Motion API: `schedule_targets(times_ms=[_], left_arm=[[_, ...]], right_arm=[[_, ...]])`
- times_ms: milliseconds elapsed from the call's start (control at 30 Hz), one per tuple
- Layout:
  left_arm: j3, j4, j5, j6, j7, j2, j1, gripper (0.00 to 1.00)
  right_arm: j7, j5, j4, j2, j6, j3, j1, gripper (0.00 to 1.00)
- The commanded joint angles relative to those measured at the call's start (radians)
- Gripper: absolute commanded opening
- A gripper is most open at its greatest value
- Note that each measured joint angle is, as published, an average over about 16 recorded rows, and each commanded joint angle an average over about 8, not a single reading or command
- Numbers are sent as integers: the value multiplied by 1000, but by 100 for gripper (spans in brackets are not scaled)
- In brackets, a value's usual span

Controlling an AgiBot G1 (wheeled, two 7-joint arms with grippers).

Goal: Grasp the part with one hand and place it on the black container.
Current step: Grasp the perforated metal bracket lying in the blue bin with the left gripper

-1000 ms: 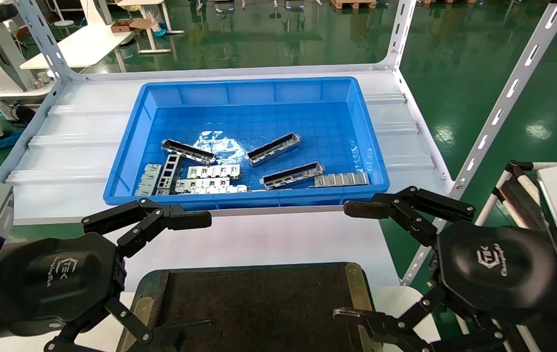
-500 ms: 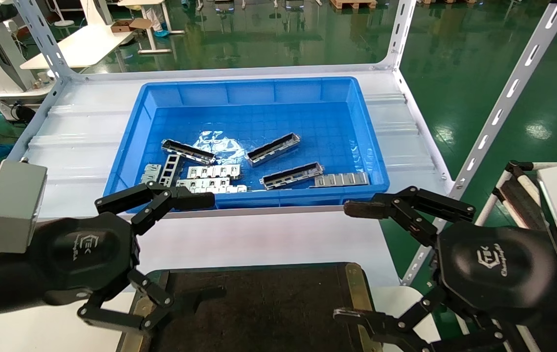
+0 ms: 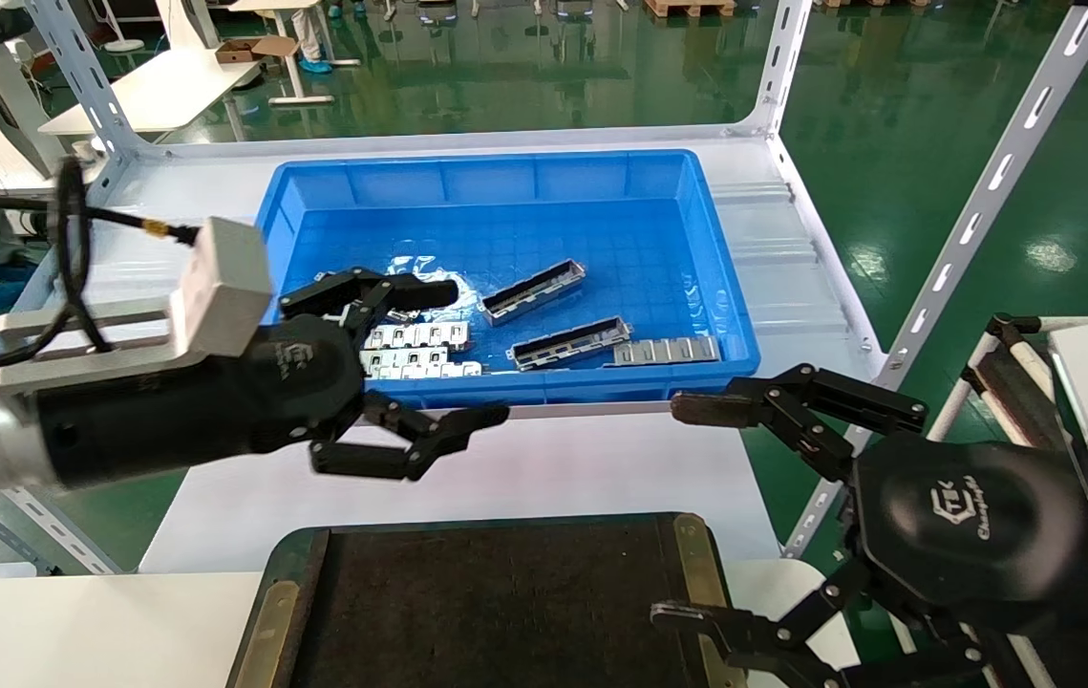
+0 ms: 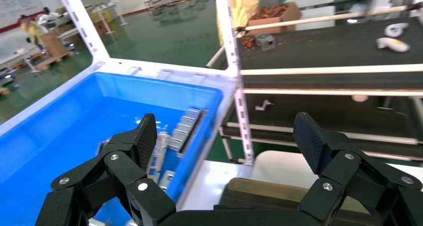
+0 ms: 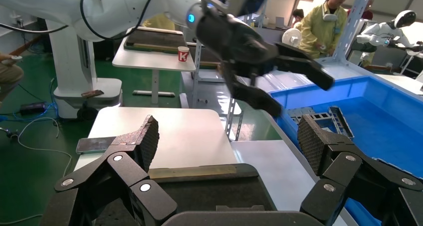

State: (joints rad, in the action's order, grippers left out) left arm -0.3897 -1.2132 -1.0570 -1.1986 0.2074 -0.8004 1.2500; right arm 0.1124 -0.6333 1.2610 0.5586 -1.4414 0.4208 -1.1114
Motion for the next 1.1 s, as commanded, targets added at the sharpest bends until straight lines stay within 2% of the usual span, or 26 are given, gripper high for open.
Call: schedule_targets(times_ms=[33, 500, 833, 1100], left_arm=[[-13, 10, -31, 28, 3, -25, 17, 100], [-104, 197, -242, 249, 2, -235, 121, 100], [-160, 452, -360, 374, -46, -407, 235, 100], [-184, 669, -405, 471, -119, -529, 307, 100]], right_arm=[[0, 0, 0, 0, 0, 0, 0, 100], [0, 0, 0, 0, 0, 0, 0, 100], [0, 0, 0, 0, 0, 0, 0, 100], [0, 0, 0, 0, 0, 0, 0, 100]])
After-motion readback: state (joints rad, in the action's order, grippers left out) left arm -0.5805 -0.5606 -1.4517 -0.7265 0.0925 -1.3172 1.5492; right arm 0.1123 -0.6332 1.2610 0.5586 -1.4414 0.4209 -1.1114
